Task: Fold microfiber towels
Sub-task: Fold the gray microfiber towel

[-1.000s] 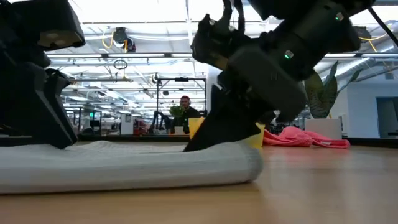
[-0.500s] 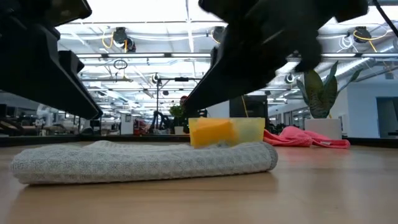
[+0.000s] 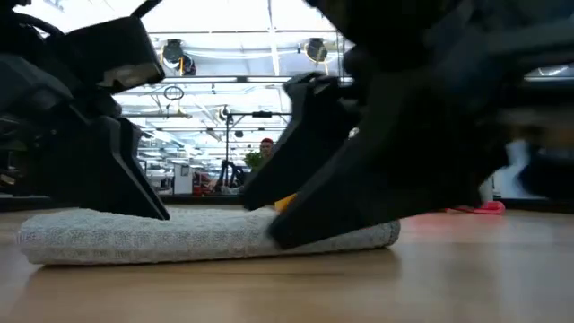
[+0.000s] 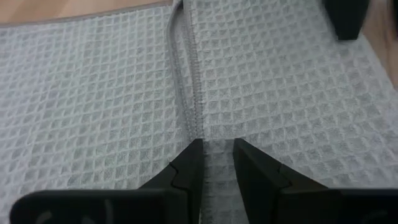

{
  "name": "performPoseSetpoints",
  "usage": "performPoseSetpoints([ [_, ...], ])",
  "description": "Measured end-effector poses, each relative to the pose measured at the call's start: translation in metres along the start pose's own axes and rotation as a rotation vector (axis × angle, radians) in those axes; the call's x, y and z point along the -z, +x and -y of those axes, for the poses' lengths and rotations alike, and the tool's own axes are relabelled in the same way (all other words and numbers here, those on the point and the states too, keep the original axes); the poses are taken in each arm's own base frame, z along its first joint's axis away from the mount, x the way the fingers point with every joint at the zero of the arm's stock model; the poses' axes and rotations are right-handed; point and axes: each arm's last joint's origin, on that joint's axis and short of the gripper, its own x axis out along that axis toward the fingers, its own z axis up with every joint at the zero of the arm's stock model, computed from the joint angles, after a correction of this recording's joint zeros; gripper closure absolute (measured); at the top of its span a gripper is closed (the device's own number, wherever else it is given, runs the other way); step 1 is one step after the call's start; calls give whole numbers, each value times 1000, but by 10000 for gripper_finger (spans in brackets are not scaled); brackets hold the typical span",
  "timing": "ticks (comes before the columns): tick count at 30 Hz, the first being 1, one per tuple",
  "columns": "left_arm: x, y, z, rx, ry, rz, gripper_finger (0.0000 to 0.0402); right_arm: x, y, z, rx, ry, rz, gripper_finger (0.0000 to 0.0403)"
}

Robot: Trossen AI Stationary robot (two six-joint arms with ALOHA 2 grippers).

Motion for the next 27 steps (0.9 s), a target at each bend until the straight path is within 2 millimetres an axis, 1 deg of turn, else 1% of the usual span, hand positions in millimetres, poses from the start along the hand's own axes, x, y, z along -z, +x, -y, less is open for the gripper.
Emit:
performPoseSetpoints([
  [4,-1,1,-2,8,-17,-13,309,7,8,2,9,-36,-11,218],
  [10,-2,-1,-1,24,-10,-21,309,12,13,3,8,-75,-23,286],
  [13,-5,-11,-2,42,-1,-32,309,12,12,3,6,-79,-23,326],
  [18,-14,-27,-4,40,7,9,309,11,12,4,13,-79,-18,387],
  [20,-15,-28,-4,43,19,15,309,11,12,4,14,-78,-17,397],
  [23,-13,-26,-5,28,42,9,309,7,8,2,10,-58,-11,392],
  [27,-11,-21,-9,-2,38,-13,309,-8,-7,1,3,-20,30,390],
])
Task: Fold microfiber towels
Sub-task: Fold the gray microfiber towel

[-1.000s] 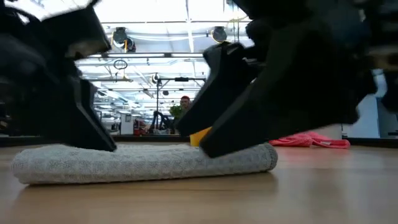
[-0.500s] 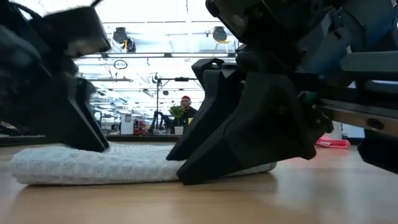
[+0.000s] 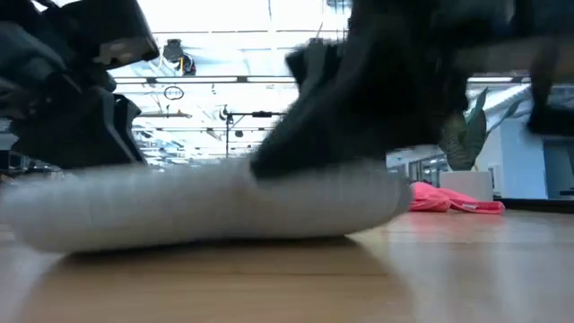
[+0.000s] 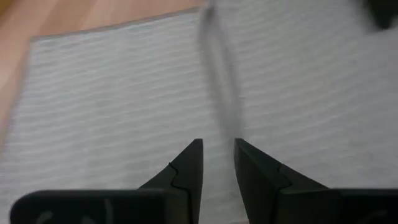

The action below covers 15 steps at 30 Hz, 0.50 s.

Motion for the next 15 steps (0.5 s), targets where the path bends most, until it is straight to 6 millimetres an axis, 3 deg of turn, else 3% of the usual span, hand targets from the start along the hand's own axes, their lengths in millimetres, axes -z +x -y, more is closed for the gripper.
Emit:
performPoseSetpoints([
  [9,-4,1,0,5,-20,24,309,-23,-24,-1,-18,92,55,399],
  [15,-8,-8,18,93,113,148,309,-23,-26,8,-4,147,33,399],
])
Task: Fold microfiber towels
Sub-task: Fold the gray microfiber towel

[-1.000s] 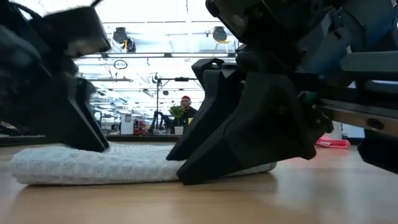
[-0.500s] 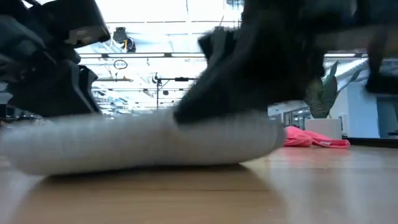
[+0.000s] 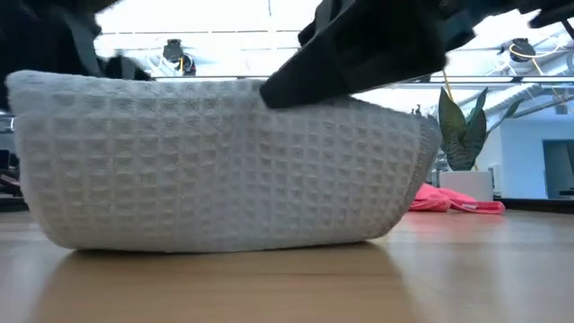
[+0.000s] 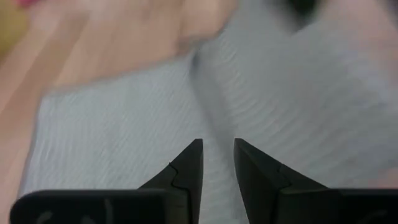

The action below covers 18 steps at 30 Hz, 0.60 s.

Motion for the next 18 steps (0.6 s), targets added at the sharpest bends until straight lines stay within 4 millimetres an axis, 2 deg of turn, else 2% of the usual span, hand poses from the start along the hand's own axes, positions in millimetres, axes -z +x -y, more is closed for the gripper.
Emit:
performPoseSetpoints([
  [5,-10,-5,12,94,92,110,309,3,3,13,28,51,-35,399],
  [10,-18,-4,14,206,71,147,301,4,4,19,40,56,-47,399],
  [13,-22,-2,13,259,66,151,272,4,4,20,42,57,-48,399],
  [18,-25,-2,14,343,65,157,198,5,4,22,49,60,-50,399],
])
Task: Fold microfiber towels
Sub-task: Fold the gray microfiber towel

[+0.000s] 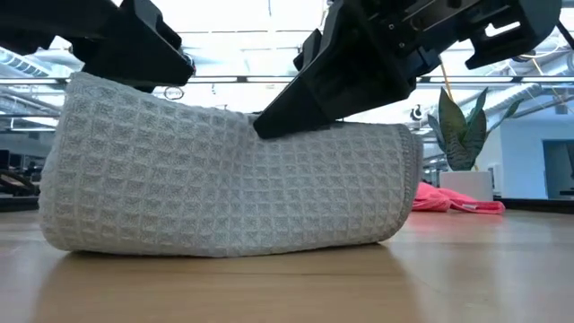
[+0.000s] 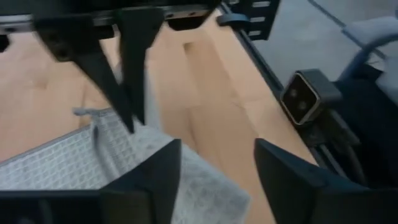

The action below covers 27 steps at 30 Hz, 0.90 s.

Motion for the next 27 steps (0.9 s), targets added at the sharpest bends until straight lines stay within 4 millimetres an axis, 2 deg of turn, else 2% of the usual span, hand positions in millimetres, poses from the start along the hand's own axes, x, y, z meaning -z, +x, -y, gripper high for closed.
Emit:
performPoseSetpoints([
  [5,6,2,-1,-84,-1,-21,139,0,0,2,3,7,-1,399],
  [10,18,4,1,-139,-128,-67,118,0,0,2,3,7,-2,399],
  [18,21,-2,18,-96,-251,-52,144,0,1,5,9,25,-4,399],
  [27,29,7,13,-188,-270,-33,179,0,2,8,15,34,-5,399],
])
